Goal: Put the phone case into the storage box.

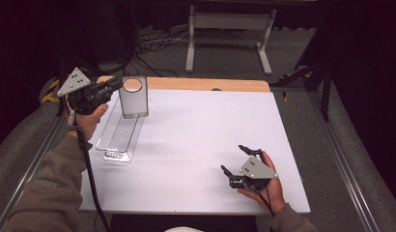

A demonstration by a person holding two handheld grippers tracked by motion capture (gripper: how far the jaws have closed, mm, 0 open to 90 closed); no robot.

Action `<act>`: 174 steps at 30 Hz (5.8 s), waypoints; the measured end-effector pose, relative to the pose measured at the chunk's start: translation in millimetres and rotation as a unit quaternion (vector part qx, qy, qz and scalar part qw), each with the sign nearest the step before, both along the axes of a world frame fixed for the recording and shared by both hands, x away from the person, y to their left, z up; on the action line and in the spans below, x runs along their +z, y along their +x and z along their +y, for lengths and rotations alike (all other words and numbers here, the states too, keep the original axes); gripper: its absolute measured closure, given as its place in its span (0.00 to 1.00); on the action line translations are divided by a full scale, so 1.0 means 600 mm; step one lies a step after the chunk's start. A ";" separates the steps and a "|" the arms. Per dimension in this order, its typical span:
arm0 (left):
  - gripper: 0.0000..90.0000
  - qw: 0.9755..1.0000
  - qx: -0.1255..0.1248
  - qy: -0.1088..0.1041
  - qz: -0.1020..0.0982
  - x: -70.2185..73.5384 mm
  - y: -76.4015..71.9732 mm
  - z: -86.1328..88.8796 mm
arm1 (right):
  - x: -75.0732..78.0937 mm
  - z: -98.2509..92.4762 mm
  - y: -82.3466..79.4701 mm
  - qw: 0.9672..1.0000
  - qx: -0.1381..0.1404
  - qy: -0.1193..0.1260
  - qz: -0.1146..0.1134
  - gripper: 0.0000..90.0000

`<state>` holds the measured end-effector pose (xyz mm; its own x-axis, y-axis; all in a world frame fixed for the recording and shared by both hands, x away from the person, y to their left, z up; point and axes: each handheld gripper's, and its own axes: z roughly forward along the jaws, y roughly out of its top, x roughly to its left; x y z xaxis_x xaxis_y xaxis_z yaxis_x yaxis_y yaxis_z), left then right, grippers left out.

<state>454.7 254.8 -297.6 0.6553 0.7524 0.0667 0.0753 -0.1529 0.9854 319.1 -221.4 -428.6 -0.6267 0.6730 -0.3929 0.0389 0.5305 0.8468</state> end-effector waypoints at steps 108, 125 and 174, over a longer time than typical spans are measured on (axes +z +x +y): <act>0.82 0.997 0.074 0.021 0.031 -0.142 0.186 0.050 | 0.010 0.013 0.010 1.000 -0.021 0.009 0.009 0.21; 0.65 0.997 0.073 0.036 0.012 -0.121 0.143 0.044 | 0.005 0.011 0.015 1.000 -0.016 0.017 0.021 0.21; 0.05 0.997 0.059 0.049 0.012 -0.131 0.069 0.025 | -0.002 0.014 0.015 0.999 -0.004 0.013 0.033 0.21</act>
<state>495.9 269.5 -376.1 0.5655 0.8146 0.1290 0.1223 -0.2375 0.9637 327.9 -212.9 -429.8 -0.6454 0.6873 -0.3332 0.0984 0.5074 0.8561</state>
